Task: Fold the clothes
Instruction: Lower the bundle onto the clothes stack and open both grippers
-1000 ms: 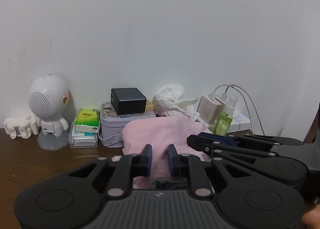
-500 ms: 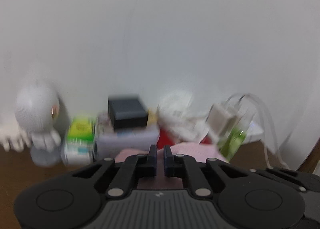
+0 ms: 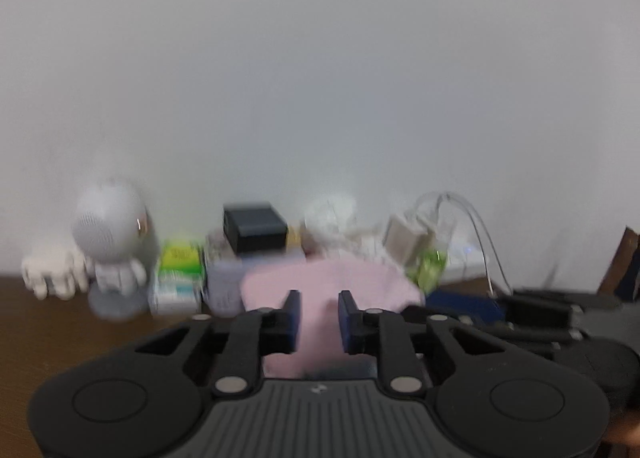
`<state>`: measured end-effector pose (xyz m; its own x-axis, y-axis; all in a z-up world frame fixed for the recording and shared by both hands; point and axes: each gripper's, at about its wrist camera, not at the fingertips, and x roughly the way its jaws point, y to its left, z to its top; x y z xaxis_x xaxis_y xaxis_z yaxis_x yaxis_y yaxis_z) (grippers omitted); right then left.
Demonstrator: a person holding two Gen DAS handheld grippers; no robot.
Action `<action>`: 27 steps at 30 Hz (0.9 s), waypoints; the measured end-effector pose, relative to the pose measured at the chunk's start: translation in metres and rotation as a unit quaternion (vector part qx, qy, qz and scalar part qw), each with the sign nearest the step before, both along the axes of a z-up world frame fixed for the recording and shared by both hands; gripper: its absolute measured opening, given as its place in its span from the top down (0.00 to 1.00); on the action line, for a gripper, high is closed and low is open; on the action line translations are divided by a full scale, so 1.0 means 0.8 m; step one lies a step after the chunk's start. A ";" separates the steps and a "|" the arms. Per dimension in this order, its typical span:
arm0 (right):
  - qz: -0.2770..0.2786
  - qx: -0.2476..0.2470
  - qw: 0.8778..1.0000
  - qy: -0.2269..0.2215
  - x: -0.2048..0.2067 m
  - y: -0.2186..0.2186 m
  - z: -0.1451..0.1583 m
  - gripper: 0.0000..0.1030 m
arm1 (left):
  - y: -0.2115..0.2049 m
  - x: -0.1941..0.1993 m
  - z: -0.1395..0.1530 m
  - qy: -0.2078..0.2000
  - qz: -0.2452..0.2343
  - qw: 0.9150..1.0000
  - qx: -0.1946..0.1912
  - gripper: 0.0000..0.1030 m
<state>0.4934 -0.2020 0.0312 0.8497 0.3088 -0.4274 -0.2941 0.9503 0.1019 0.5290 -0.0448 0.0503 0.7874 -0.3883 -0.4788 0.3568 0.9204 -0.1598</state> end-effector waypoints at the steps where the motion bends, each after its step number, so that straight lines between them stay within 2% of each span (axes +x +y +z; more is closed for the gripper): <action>1: 0.000 -0.002 1.000 0.005 0.002 0.001 -0.003 0.74 | -0.003 0.000 -0.007 0.004 0.000 1.000 0.007 0.87; 6: -0.001 -0.012 1.000 0.024 0.007 0.005 -0.017 0.74 | -0.008 0.003 -0.027 0.009 0.006 1.000 0.020 0.87; 13: -0.002 -0.020 0.999 0.029 0.009 0.007 -0.019 0.74 | -0.011 -0.002 -0.025 0.002 0.009 1.000 0.027 0.86; 15: -0.001 -0.016 0.999 0.034 0.008 0.006 -0.014 0.74 | -0.012 -0.008 -0.018 -0.002 0.017 0.999 0.034 0.73; 17: -0.005 -0.012 0.999 0.041 0.005 0.005 -0.005 0.67 | -0.013 -0.017 -0.010 -0.007 0.031 0.998 0.046 0.52; 18: -0.007 -0.009 0.999 0.045 0.003 0.004 -0.001 0.65 | -0.012 -0.021 -0.005 -0.008 0.043 0.998 0.051 0.47; 20: -0.016 -0.007 0.998 0.055 0.000 0.001 0.008 0.58 | -0.007 -0.026 0.005 -0.001 0.062 0.997 0.051 0.26; 22: -0.024 0.000 0.998 0.066 -0.003 -0.004 0.018 0.42 | 0.000 -0.031 0.015 0.008 0.080 0.996 0.048 0.18; 24: -0.029 0.001 0.997 0.074 -0.005 -0.007 0.026 0.31 | 0.003 -0.036 0.025 0.015 0.091 0.994 0.056 0.15; 27: -0.035 0.005 0.996 0.087 -0.010 -0.012 0.036 0.23 | 0.004 -0.045 0.034 0.025 0.108 0.992 0.067 0.12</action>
